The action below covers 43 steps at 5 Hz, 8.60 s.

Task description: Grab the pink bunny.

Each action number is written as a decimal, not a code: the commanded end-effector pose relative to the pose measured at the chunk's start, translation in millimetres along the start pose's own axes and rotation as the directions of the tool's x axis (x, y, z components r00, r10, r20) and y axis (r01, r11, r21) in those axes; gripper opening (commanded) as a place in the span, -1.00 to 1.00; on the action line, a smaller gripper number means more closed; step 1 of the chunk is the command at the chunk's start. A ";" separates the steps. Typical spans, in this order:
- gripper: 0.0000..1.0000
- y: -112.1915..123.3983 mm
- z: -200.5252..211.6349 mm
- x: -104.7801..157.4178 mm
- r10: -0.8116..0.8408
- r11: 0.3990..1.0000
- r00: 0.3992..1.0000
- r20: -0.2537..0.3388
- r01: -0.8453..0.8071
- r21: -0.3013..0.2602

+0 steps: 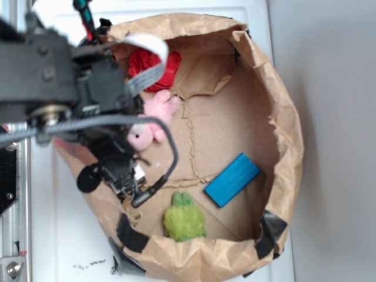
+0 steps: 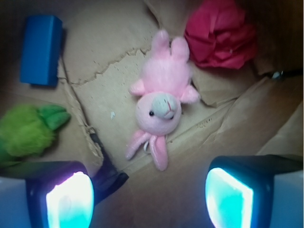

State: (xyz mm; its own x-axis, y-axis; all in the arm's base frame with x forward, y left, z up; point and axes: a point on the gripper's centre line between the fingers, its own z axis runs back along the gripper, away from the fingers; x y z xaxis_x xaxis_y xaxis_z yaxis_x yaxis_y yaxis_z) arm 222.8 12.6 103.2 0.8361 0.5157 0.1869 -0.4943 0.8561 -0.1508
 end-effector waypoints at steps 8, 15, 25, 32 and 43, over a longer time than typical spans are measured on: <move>1.00 -8.1 -68.8 -12.8 -0.115 0.991 0.990 0.075 0.110 0.075; -1.00 -34.8 -118.2 142.8 -0.105 0.981 0.990 0.092 0.088 0.172; 1.00 4.0 -18.7 99.2 -0.183 0.982 0.973 0.137 0.187 -0.010; 1.00 -8.1 -66.1 102.5 -0.307 0.952 0.944 0.121 0.307 0.015; -1.00 -12.9 13.5 89.5 -0.302 0.952 0.952 0.042 0.298 0.070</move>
State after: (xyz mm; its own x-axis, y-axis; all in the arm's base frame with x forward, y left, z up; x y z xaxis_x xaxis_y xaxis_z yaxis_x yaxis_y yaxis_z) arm 294.2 42.6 112.8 0.9576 0.2225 0.1828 -0.2243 0.9745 -0.0106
